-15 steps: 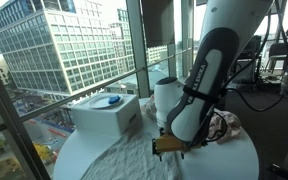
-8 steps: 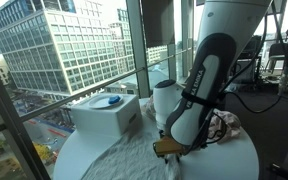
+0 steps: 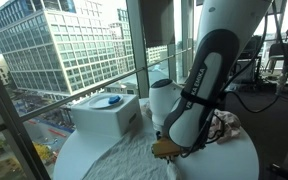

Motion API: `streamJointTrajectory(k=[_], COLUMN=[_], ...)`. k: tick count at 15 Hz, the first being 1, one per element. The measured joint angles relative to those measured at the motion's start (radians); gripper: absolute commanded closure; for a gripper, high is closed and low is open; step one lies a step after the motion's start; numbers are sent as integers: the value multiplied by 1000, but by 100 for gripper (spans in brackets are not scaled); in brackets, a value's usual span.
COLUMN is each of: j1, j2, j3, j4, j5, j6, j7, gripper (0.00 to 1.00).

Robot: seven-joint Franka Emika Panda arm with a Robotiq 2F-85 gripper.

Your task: Move the yellow container forward, then use the towel to lift the yellow container

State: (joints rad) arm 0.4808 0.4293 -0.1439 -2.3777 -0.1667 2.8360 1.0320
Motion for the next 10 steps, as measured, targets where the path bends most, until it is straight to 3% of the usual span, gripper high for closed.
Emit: streamJointTrajectory(k=[4,10], j1=[12,-4], j2=[-59,-145], j3=[-2,-52], j4=[1,24], j5=[-50,-322], j6=[-62,-142], j7=[4,84], gripper=[96,96])
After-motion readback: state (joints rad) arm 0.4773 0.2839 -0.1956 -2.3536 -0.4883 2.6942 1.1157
